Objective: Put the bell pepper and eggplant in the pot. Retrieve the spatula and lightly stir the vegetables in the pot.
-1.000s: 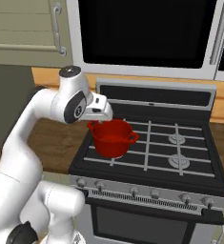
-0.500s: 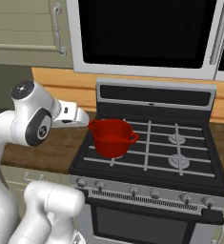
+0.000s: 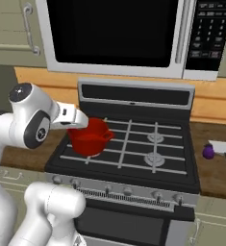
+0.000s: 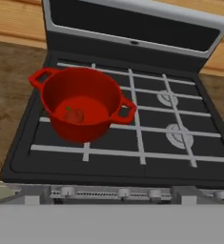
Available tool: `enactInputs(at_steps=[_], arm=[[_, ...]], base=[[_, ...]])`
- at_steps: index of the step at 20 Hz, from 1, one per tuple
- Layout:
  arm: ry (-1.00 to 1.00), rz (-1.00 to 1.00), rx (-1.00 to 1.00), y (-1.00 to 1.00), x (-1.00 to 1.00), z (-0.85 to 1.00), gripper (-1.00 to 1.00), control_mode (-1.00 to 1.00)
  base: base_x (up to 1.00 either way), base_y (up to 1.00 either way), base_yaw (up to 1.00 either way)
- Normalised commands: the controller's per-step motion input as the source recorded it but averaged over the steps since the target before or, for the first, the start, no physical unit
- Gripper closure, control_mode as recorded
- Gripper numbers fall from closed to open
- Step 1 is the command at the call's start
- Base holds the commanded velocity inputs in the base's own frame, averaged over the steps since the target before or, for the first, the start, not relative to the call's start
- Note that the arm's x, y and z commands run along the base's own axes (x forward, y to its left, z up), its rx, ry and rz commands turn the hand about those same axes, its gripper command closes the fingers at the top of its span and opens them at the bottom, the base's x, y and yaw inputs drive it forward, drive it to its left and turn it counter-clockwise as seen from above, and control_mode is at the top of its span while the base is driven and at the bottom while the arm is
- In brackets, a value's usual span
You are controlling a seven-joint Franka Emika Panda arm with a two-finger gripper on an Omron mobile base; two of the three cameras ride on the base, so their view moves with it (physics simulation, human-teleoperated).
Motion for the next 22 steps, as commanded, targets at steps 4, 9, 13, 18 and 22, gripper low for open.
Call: enactInputs(at_steps=[4,9,13,18,22], arm=[[0.0,0.0,0.0,0.0,0.0,0.0,-1.0,1.0],[0.0,0.0,0.0,0.0,0.0,0.0,-1.0,1.0],[0.0,0.0,0.0,0.0,0.0,0.0,-1.0,1.0],[0.0,0.0,0.0,0.0,0.0,0.0,-1.0,1.0],[0.09,0.04,0.07,-0.11,0.54,-0.13,-1.0,-1.0]], base=[[0.0,-1.0,0.0],[0.0,-1.0,0.0],[0.02,-1.0,0.0],[0.4,-0.6,0.0],[0.14,-0.08,0.01]])
